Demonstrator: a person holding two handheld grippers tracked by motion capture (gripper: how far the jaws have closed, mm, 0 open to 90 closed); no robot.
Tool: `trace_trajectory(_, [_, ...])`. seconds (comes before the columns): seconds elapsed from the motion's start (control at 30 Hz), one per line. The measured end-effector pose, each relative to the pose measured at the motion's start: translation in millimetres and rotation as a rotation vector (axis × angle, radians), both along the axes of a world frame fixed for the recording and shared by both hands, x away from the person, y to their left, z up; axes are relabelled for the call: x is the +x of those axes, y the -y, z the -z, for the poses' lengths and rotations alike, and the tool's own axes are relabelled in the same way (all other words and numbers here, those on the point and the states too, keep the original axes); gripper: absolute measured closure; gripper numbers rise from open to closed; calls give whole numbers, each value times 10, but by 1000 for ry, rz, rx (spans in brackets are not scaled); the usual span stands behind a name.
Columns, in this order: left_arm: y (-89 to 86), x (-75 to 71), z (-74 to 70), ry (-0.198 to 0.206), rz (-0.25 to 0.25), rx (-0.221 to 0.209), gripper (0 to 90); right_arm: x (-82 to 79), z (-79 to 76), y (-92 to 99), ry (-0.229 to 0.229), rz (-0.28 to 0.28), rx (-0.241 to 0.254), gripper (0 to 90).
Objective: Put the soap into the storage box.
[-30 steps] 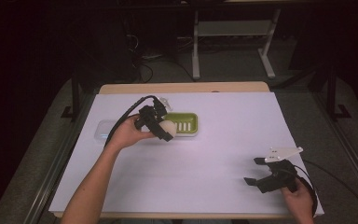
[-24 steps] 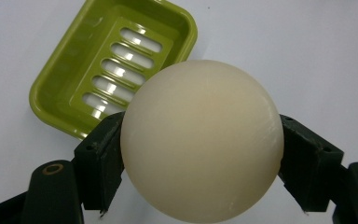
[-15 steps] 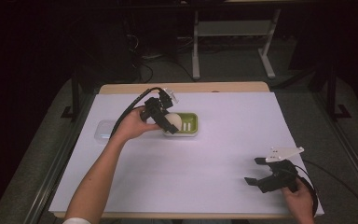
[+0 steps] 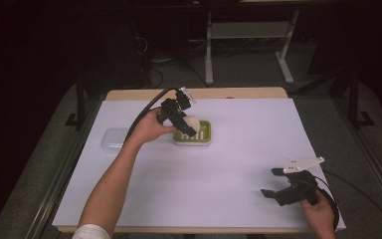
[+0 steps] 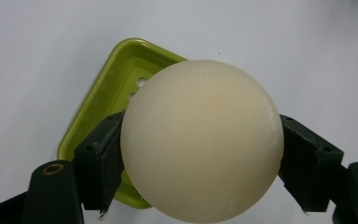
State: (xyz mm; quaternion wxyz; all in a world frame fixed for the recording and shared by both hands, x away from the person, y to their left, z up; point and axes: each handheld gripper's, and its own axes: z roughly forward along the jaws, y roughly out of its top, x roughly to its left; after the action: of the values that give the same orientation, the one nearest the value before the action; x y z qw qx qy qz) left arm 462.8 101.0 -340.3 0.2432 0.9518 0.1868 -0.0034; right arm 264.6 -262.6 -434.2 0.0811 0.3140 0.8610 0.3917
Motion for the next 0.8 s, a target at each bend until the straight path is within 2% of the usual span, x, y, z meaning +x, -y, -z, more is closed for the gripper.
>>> trace_trajectory(0.27, [-20,99,96,-14,-31,-1,241,3,3,-3,0,-2,-2,136])
trace_trajectory(0.6, [13,155,174,-10,-31,-4,241,-6,2,1,0,-1,3,136])
trace_trajectory(0.73, [22,162,205,-17,-42,3,241,-6,2,4,1,-3,1,136])
trace_trajectory(0.8, [22,173,213,-17,-33,12,241,-6,2,2,2,-3,1,136])
